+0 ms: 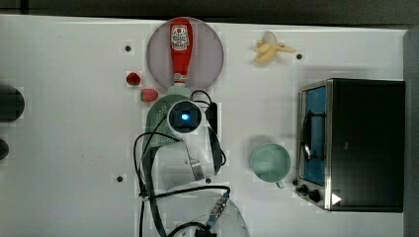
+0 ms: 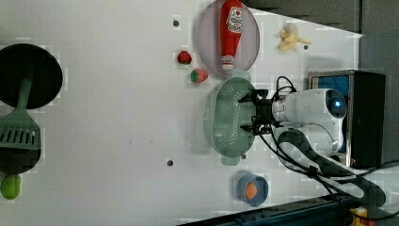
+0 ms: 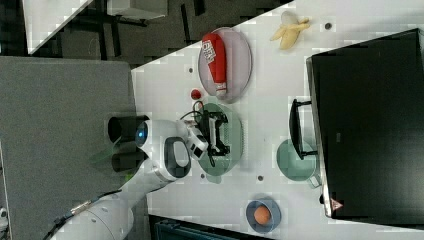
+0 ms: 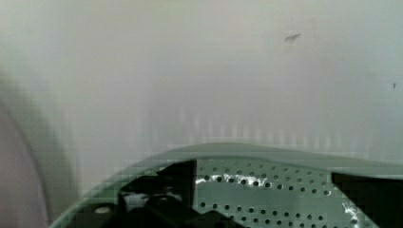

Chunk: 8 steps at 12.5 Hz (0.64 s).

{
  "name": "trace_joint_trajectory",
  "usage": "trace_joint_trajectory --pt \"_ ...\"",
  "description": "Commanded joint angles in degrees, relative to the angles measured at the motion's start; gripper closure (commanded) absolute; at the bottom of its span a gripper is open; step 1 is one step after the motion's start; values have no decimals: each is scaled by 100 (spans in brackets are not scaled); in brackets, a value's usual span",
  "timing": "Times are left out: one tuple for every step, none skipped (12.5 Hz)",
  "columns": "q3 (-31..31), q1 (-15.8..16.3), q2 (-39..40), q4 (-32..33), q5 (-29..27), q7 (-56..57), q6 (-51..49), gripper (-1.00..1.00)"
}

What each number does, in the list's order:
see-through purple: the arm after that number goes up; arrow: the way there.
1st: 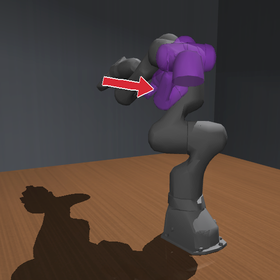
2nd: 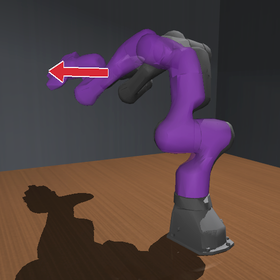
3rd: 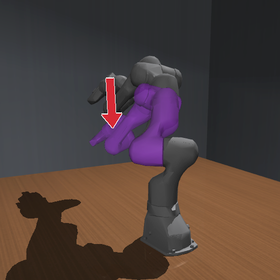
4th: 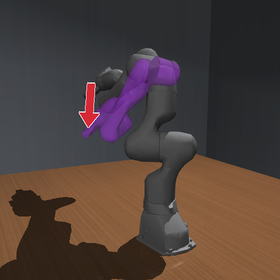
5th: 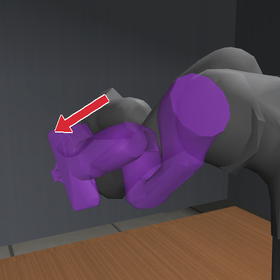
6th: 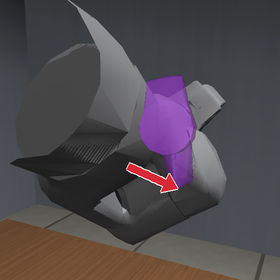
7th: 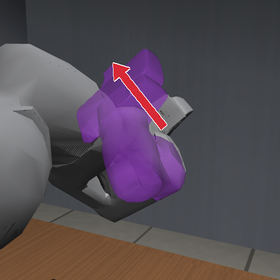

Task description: Drag strainer left to right.

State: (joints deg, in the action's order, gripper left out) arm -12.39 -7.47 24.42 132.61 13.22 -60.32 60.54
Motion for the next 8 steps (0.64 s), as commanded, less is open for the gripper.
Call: trace_joint_trajectory --pt "173 -173 -267 107 -16 755 -79 -100" --pt "255 -203 -275 120 -16 921 -75 -100" --pt "327 -235 -276 120 -16 1114 -43 -100" --pt "403 -267 -276 119 -16 1263 -2 -100" --pt "481 -296 -276 121 -16 1347 40 -100" --pt "558 -320 -276 119 -16 1369 72 -100" --pt "624 -342 -277 120 -16 1377 93 -100" --pt "684 -364 -276 119 -16 1376 106 -100"
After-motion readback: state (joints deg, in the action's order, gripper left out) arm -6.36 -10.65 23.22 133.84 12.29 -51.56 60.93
